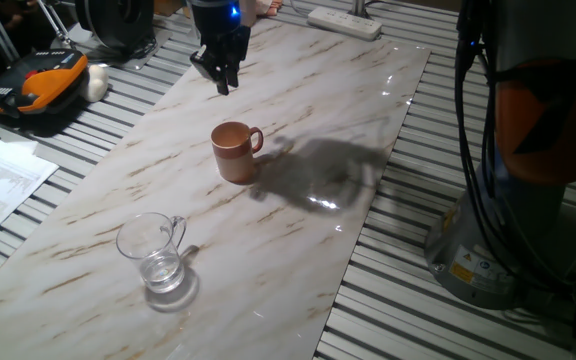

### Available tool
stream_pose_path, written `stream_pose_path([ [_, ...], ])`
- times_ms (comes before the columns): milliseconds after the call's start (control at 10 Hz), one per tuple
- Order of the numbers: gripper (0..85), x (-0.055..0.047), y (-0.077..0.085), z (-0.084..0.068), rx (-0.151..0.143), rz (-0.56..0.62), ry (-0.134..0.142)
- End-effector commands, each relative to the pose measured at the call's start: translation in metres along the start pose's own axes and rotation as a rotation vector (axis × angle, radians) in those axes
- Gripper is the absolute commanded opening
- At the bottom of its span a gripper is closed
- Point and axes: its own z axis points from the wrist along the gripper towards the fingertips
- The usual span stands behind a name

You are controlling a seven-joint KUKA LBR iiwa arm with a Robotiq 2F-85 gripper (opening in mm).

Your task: Pour the water from one cup into another empty cup

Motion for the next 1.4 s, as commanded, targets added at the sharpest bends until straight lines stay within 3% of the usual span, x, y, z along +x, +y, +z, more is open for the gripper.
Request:
stream_pose_path([
  [0, 0.0, 0.0000, 0.0004, -0.0003, 0.000, 0.000, 0.000],
  [1300, 0.0, 0.0008, 0.0044, 0.0004, 0.015, 0.008, -0.002],
])
